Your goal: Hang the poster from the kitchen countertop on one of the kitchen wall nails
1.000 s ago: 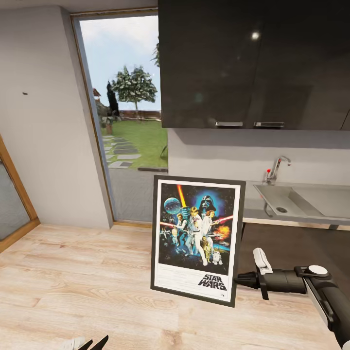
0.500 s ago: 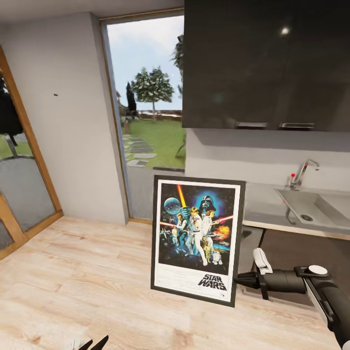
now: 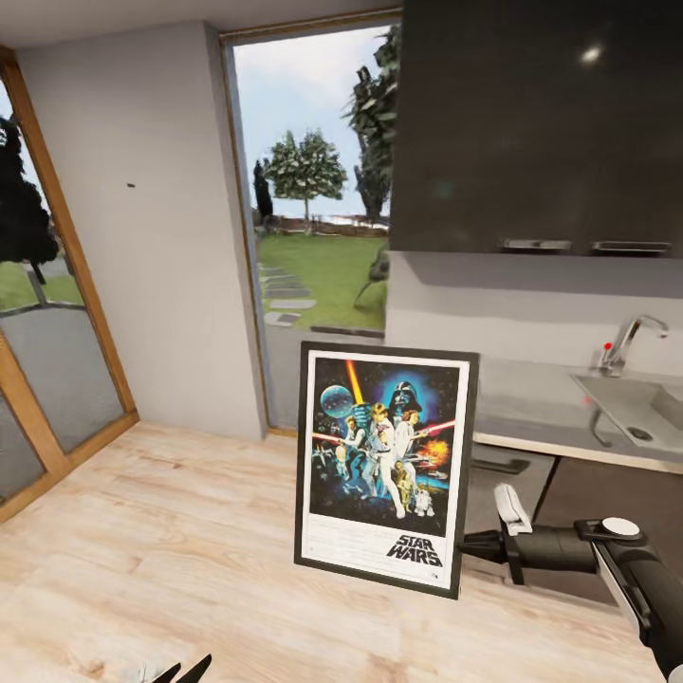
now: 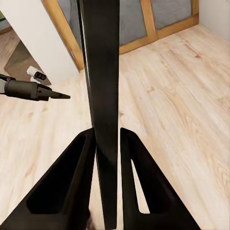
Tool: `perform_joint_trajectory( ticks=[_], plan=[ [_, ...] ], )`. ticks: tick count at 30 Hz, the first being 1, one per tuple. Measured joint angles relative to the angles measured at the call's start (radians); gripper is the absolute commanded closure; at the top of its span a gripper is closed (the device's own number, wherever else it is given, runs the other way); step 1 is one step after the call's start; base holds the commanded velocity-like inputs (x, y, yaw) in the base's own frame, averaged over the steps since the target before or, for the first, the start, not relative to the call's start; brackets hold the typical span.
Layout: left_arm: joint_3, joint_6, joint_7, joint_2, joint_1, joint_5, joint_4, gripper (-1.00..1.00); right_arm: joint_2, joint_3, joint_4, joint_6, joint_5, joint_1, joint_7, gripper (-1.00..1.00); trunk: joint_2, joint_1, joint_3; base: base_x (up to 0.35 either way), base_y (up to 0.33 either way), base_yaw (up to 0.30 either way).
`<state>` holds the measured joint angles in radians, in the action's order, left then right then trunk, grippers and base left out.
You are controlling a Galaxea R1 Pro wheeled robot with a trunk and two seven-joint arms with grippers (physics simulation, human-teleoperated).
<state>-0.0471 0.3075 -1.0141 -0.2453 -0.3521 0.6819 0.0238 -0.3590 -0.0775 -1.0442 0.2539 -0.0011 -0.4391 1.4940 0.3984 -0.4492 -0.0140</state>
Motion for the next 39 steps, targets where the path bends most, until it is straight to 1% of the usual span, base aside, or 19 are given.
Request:
perform_joint_trajectory(
  ticks=[6,26,27,31,39],
  plan=[
    [0.0,-0.001,0.0,0.0,0.0,0.0,0.0,-1.0,0.0,0.0,0.0,0.001,0.0,0.0,0.0,1.0,0.0,0.0,0.0,0.173,0.275,0.215],
    [0.0,-0.002,0.0,0.0,0.001,0.0,-0.001,-1.0,0.0,0.0,0.0,0.001,0.0,-0.001,-0.002,1.0,0.0,0.0,0.0,0.188,0.271,0.286],
    [-0.004,-0.001,0.0,0.0,0.023,-0.001,-0.001,-1.0,0.0,0.0,0.0,0.001,0.0,0.0,-0.001,1.0,0.0,0.0,0.0,0.19,0.27,0.289],
    [0.0,0.0,0.0,0.0,0.033,0.0,-0.001,-1.0,0.0,0.0,0.0,0.001,0.0,-0.001,-0.001,1.0,0.0,0.0,0.0,0.215,0.254,0.276],
    [0.0,-0.001,0.0,-0.001,0.037,0.001,0.001,-1.0,0.0,-0.001,0.0,0.001,0.0,0.0,-0.002,1.0,0.0,0.0,0.0,0.263,0.236,0.078]
  ],
)
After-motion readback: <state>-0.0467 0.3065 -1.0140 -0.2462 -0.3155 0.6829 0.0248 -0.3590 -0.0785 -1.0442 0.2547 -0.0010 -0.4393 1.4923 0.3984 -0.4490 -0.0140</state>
